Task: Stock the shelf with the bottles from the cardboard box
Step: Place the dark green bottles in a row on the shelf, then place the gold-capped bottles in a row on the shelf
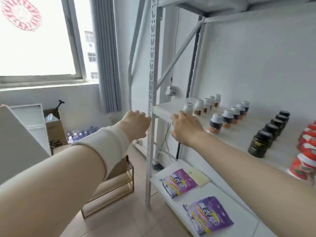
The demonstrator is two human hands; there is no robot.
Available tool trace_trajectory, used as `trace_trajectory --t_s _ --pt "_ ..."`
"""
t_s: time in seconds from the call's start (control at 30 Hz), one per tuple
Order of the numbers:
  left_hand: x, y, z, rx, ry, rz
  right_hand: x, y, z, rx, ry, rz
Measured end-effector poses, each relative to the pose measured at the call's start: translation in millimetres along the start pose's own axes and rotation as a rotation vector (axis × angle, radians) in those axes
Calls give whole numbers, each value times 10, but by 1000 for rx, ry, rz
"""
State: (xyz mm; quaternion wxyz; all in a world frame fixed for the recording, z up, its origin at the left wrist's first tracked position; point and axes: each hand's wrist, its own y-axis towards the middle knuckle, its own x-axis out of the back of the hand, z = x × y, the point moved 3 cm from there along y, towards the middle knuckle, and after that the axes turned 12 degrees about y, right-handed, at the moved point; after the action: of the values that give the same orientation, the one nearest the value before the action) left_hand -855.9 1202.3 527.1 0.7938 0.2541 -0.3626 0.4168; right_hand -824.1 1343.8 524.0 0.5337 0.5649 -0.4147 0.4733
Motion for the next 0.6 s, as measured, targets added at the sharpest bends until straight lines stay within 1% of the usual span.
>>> trace_trajectory --t_s 0.13,0.27,0.4,0.5,0.6 --pt "-919 -13 585 56 7 102 -533 631 727 132 -28 87" --pt "-1729 144 904 82 -33 197 -1090 1255 1132 226 -60 161" --pt "-2511 552 1156 93 -52 293 -1734 2002 1308 307 -104 218" --pt "-3076 954 1324 111 -58 351 -2223 2631 1327 338 -92 247" --pt "-3623 1300 1402 100 -108 436 -2701 3163 1298 344 -70 339"
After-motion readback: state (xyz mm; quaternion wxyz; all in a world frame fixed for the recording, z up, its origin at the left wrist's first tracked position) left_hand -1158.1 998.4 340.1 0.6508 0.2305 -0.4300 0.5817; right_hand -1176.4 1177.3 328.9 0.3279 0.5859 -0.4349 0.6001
